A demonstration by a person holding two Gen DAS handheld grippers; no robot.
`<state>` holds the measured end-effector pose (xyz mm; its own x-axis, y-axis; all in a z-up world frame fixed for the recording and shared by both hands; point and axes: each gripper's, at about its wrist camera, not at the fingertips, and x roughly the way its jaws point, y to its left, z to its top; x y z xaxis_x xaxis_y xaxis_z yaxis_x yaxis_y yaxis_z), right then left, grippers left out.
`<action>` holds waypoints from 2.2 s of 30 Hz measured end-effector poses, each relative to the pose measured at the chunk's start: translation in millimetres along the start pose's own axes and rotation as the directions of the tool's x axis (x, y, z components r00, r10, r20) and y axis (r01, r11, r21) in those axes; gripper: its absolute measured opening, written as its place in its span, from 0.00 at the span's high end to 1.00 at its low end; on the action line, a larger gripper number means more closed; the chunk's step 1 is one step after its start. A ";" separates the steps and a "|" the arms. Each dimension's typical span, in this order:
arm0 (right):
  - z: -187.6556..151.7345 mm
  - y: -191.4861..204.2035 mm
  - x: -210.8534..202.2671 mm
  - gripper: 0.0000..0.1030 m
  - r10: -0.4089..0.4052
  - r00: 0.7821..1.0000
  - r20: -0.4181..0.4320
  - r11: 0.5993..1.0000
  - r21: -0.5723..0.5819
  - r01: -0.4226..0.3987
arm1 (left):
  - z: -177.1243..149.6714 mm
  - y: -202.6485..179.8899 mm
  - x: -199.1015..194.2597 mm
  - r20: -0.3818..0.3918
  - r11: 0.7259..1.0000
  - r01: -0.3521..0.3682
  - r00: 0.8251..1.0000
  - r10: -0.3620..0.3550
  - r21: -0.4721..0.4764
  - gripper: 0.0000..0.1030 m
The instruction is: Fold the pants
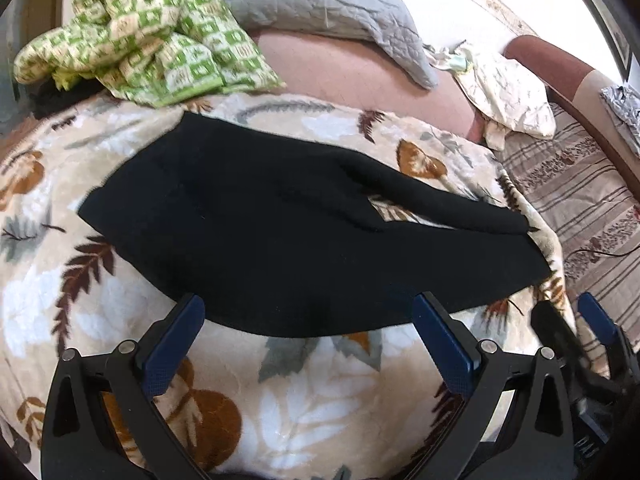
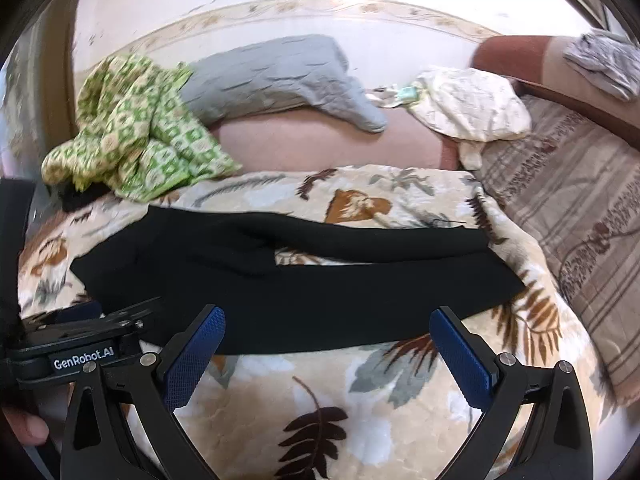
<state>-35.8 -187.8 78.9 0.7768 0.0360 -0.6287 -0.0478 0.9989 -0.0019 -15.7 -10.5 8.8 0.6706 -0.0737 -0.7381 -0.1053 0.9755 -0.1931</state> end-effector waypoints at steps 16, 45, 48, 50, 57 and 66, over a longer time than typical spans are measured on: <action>0.6 -27.2 20.3 0.01 0.009 0.997 -0.074 1.000 0.031 -0.007 | 16.7 0.8 25.1 0.025 0.996 -0.065 0.997 0.067 -0.053 0.00; 1.2 -11.8 23.6 0.01 -0.020 0.996 -0.085 0.999 -0.049 0.016 | 10.9 -1.4 31.3 -0.021 0.994 -0.097 0.995 0.096 -0.049 0.00; 2.2 -11.1 20.8 0.01 -0.023 0.997 -0.078 0.998 -0.054 0.019 | 11.0 -0.6 31.2 -0.023 0.994 -0.093 0.996 0.092 -0.055 0.00; 2.4 -10.2 18.8 0.01 -0.026 0.997 -0.071 0.998 -0.057 0.022 | 10.9 -0.3 30.3 -0.022 0.994 -0.090 0.996 0.089 -0.056 0.00; 2.2 -9.0 15.7 0.01 -0.036 0.997 -0.063 0.997 -0.065 0.032 | 10.4 -2.2 29.5 -0.021 0.995 -0.088 0.996 0.087 -0.056 0.00; 2.4 -8.2 14.6 0.01 -0.049 0.997 -0.060 0.997 -0.069 0.045 | 9.2 -2.8 28.2 -0.018 0.994 -0.090 0.996 0.089 -0.055 0.00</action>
<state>-22.5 -195.5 71.7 0.7392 -0.0151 -0.6733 -0.0558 0.9949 -0.0835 10.3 -13.4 -5.6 0.6449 0.0098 -0.7642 -0.2056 0.9653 -0.1611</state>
